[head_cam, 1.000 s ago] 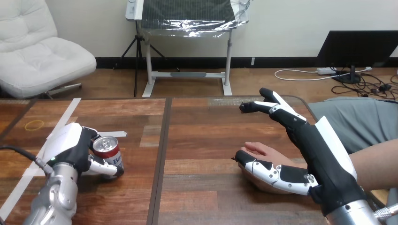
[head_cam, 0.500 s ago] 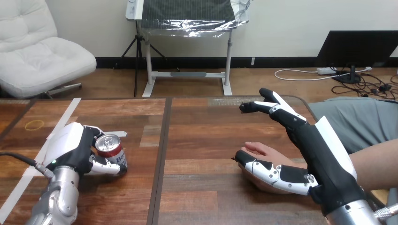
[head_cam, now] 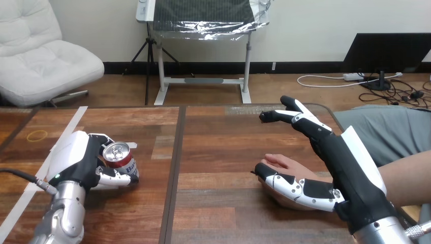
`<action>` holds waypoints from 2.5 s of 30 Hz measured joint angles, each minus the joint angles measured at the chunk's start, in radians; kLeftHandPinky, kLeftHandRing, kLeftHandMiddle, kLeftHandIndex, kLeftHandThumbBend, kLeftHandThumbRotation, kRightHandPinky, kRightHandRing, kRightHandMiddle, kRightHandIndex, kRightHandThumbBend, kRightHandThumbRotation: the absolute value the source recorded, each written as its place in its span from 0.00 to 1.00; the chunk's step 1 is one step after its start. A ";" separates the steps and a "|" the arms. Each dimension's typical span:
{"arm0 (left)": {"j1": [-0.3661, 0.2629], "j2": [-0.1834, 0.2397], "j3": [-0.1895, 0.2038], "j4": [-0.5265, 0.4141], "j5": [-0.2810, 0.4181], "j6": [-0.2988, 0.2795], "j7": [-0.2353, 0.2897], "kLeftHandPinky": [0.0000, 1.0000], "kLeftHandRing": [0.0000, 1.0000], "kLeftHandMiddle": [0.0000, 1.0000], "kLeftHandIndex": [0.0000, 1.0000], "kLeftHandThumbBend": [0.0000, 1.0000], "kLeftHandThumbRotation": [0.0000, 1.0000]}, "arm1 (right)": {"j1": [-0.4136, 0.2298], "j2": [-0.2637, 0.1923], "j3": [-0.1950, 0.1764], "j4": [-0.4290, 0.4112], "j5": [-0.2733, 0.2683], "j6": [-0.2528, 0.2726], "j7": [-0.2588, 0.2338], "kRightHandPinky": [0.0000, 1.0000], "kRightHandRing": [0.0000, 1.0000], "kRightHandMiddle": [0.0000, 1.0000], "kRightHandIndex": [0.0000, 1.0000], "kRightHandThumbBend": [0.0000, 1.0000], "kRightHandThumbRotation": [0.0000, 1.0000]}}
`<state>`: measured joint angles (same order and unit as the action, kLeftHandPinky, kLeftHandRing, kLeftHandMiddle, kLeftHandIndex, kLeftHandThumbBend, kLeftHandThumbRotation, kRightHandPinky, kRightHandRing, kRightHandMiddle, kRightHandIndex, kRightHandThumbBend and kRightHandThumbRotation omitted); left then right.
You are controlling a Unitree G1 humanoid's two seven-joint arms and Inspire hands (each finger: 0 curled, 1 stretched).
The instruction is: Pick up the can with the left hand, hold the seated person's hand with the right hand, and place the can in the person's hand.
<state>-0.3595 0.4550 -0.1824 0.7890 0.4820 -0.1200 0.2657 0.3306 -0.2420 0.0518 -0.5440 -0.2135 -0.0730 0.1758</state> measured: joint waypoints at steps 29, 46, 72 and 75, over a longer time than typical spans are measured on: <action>0.000 -0.002 0.014 0.034 -0.052 -0.045 0.016 0.39 0.45 0.50 0.53 0.71 0.00 | 0.000 0.000 0.000 0.000 -0.002 0.000 0.000 0.93 0.96 0.96 0.77 0.58 0.00; 0.000 -0.002 0.015 0.033 -0.080 -0.045 -0.021 0.39 0.44 0.50 0.53 0.71 0.00 | 0.000 0.001 0.000 0.000 0.003 0.000 0.000 0.84 0.93 0.96 0.77 0.59 0.00; 0.044 -0.014 0.007 -0.178 -0.075 -0.024 -0.175 0.34 0.40 0.45 0.50 0.70 0.00 | -0.009 -0.036 -0.069 0.001 0.007 0.004 0.009 0.71 0.85 0.90 0.81 0.63 0.00; 0.051 -0.022 0.004 -0.213 -0.073 -0.020 -0.192 0.35 0.40 0.46 0.50 0.69 0.00 | -0.009 -0.049 -0.087 0.001 0.008 0.017 0.015 0.72 0.85 0.90 0.82 0.63 0.00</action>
<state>-0.3086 0.4333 -0.1782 0.5755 0.4091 -0.1401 0.0740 0.3219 -0.2909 -0.0353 -0.5429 -0.2052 -0.0561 0.1905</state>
